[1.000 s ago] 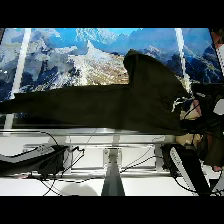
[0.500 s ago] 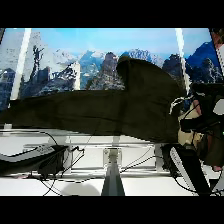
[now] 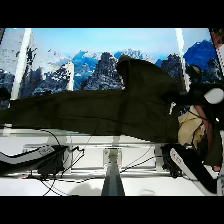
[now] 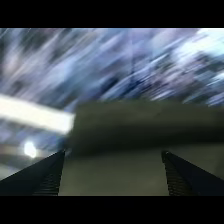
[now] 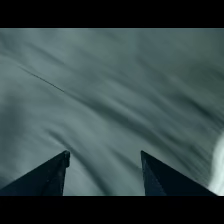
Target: Fold the clothes and pants, and hang the long-sleeved shirts on hangers.
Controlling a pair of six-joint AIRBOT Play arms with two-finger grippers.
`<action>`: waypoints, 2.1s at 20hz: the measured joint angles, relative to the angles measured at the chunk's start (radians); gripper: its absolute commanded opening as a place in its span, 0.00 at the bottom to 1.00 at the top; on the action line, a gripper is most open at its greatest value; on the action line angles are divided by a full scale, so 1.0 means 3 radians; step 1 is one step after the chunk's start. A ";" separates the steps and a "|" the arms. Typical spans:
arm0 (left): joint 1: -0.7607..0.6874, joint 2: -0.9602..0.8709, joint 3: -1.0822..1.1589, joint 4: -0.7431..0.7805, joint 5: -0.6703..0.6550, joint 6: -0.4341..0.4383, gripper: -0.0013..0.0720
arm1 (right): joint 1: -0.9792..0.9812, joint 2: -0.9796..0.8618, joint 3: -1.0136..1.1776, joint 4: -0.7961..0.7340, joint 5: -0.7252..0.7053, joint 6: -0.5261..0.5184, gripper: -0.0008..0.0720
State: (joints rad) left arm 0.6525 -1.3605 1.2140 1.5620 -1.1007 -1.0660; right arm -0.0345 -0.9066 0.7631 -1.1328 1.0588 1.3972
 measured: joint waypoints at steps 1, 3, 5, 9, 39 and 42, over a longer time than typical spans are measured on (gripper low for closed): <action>-0.0126 0.0000 0.0000 -0.0042 0.0060 -0.0001 0.96 | 0.0197 -0.0247 0.0140 0.0121 -0.0175 -0.0046 0.71; -0.0383 0.0000 0.0000 -0.0151 0.0214 -0.0093 0.96 | 0.0580 -0.0765 0.0505 0.0282 -0.0537 -0.0083 0.71; -0.0600 -0.0001 0.0000 -0.0270 0.0380 -0.0205 0.96 | 0.0886 -0.1310 0.0960 0.0399 -0.0792 -0.0052 0.72; -0.0907 0.0000 0.0000 -0.0390 0.0598 -0.0312 0.96 | 0.1198 -0.2253 0.1877 0.0692 -0.1027 0.0132 0.86; -0.1186 -0.0066 -0.0005 -0.1617 0.0721 -0.0373 0.96 | 0.1522 -0.2529 0.4122 0.0312 -0.1001 0.1013 0.06; -0.1410 -0.0164 -0.0009 -0.1951 0.0692 -0.0371 0.96 | 0.1525 -0.2351 0.4157 -0.0081 -0.0552 0.0910 0.06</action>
State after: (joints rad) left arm 0.2295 -1.4097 1.2114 0.9768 -0.8932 -1.1774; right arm 0.4229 -1.6119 2.0102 -1.1572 0.8932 1.6703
